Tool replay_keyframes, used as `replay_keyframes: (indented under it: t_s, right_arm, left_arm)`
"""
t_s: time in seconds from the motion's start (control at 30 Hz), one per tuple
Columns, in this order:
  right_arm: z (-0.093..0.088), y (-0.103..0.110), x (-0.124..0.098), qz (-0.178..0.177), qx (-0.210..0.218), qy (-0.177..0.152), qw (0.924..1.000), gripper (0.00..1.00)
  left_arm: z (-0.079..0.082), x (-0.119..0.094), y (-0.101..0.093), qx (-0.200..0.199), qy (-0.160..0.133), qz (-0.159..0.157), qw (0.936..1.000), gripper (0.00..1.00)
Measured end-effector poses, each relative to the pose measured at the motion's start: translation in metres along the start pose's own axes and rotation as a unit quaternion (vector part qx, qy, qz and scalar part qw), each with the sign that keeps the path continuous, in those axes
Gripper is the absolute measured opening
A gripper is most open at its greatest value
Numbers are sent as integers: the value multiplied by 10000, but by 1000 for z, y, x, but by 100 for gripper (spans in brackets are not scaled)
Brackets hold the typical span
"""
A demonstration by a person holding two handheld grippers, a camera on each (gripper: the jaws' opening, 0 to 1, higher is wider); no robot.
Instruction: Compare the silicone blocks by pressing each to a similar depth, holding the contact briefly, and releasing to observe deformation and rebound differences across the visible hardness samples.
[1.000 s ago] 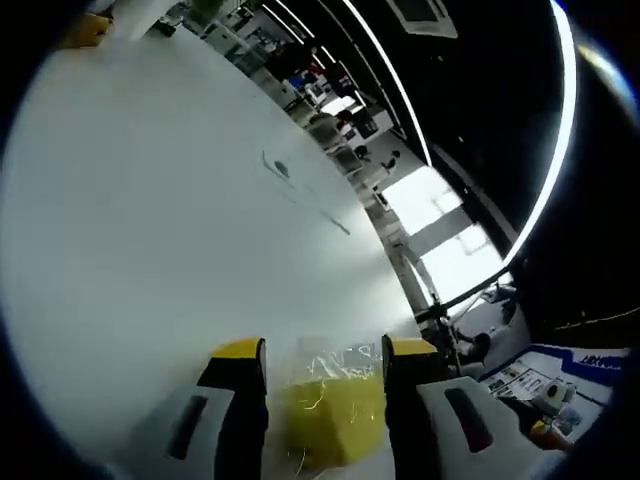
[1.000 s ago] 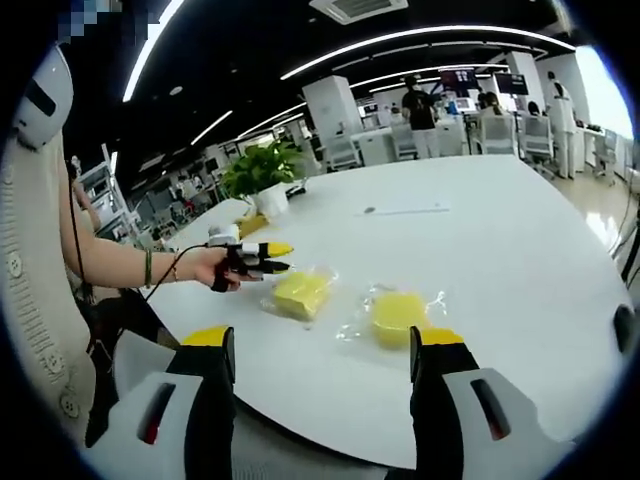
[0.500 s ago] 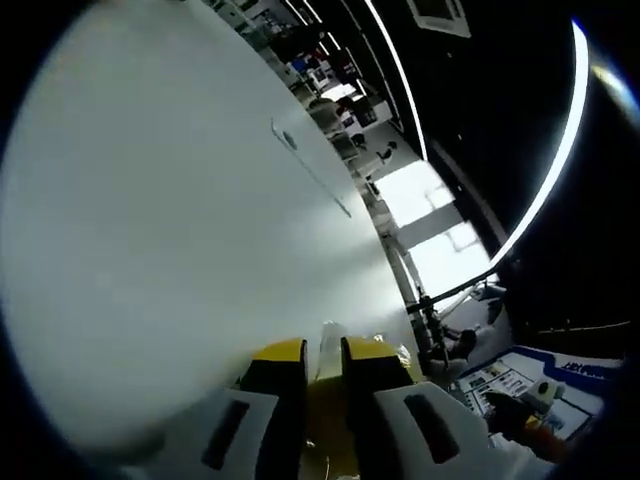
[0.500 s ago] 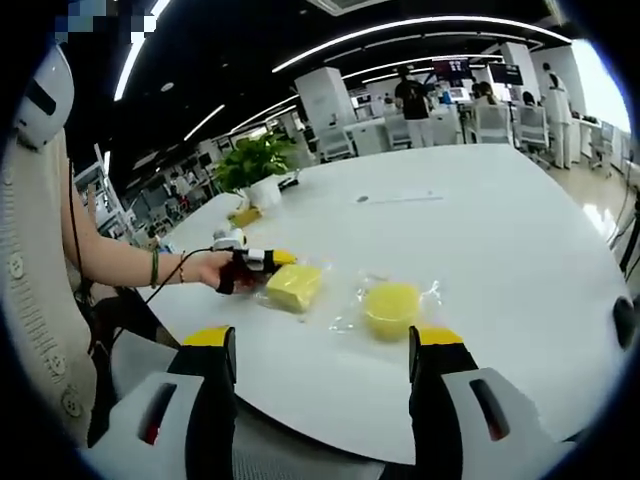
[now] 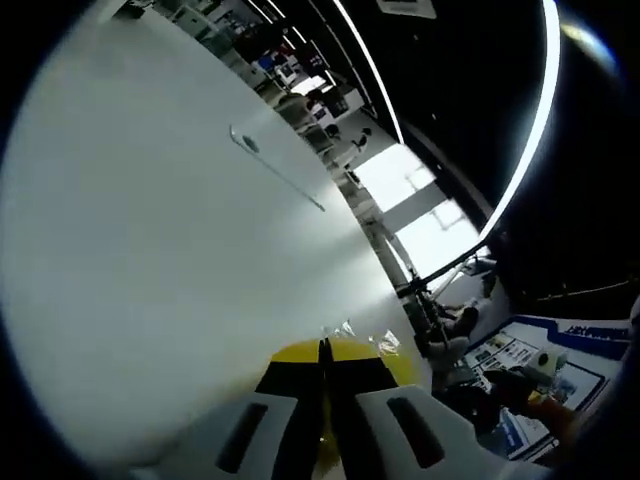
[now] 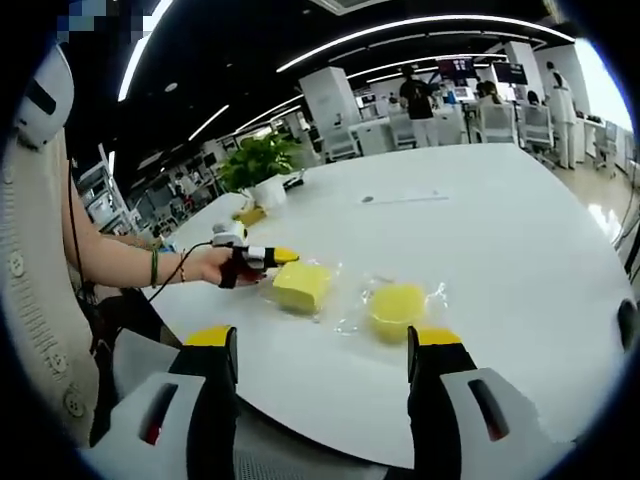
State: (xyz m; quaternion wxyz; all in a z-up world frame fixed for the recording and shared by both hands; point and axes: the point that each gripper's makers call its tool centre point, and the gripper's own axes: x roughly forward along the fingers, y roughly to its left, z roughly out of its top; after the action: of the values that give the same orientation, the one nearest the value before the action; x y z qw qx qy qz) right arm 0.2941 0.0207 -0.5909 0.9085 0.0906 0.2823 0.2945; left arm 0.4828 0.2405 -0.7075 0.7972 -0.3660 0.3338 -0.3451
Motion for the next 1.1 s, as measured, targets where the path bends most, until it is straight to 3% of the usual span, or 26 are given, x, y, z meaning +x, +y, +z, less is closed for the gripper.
replay_keyframes:
  t_s: [0.2, 0.3, 0.37, 0.6, 0.67, 0.83, 1.1]
  right_arm:
    - [4, 3, -3, 78, -65, -119, 9999, 64]
    - [6, 8, -5, 152, -35, -164, 9997, 63]
    - [6, 12, -7, 185, -104, -207, 9996, 63]
    - [10, 22, -17, 357, -268, -373, 9983, 65]
    - [11, 23, -21, 407, -285, -411, 9979, 65]
    - [13, 28, -30, 526, -425, -483, 9965, 67]
    - [27, 39, -40, 825, -827, -550, 9916, 68]
  left_arm:
    - [8, -7, -33, 456, -106, 35, 9989, 0]
    - [15, -11, -57, 888, -162, -26, 9959, 0]
    - [11, -13, -76, 1068, -117, -196, 9940, 0]
    - [-6, -20, -126, 1449, -6, -189, 9893, 0]
    - [-10, -21, -134, 1679, 58, -151, 9857, 0]
    - [-22, -22, -151, 1804, 152, -75, 9835, 0]
    - [-9, -45, -191, 2181, -38, -161, 9758, 0]
